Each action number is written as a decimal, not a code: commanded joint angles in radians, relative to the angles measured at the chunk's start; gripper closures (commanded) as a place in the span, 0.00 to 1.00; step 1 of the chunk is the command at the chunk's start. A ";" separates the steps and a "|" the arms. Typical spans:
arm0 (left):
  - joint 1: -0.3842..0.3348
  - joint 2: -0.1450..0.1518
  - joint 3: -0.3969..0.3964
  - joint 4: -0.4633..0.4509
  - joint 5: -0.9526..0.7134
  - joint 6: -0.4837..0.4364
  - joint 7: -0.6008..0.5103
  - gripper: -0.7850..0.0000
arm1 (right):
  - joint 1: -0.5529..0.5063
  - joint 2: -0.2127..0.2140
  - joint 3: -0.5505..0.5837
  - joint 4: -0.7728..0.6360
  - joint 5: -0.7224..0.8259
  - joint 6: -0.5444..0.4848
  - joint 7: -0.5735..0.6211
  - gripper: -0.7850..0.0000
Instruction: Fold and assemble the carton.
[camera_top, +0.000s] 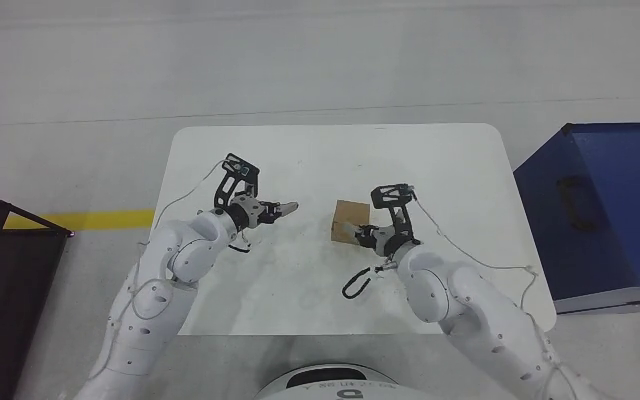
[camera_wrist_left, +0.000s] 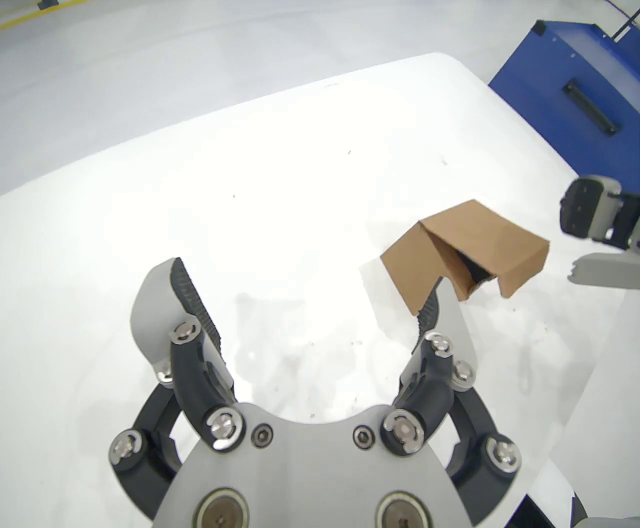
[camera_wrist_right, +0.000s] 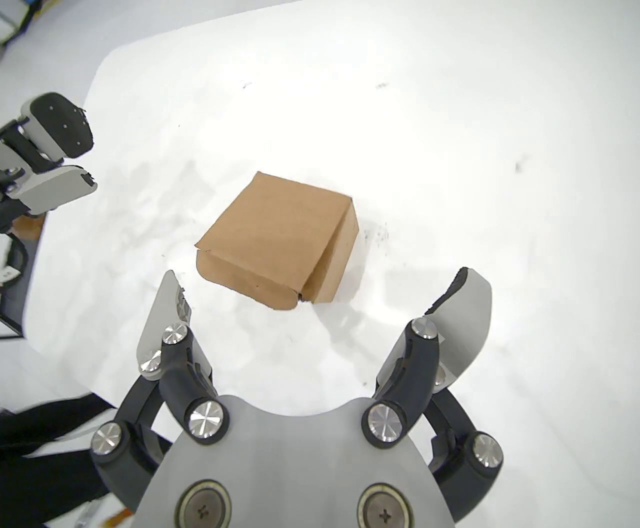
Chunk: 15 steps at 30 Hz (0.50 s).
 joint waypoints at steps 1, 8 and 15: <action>0.010 0.004 -0.009 -0.006 0.029 -0.004 -0.015 0.00 | 0.079 -0.006 -0.043 0.027 -0.068 -0.105 0.094 0.00; 0.041 0.009 -0.034 -0.025 0.028 0.010 0.007 0.00 | 0.277 -0.043 -0.120 0.111 0.026 -0.292 0.323 0.03; 0.080 0.013 -0.052 -0.036 0.026 0.020 0.028 0.00 | 0.386 -0.064 -0.145 0.194 0.046 -0.340 0.465 0.20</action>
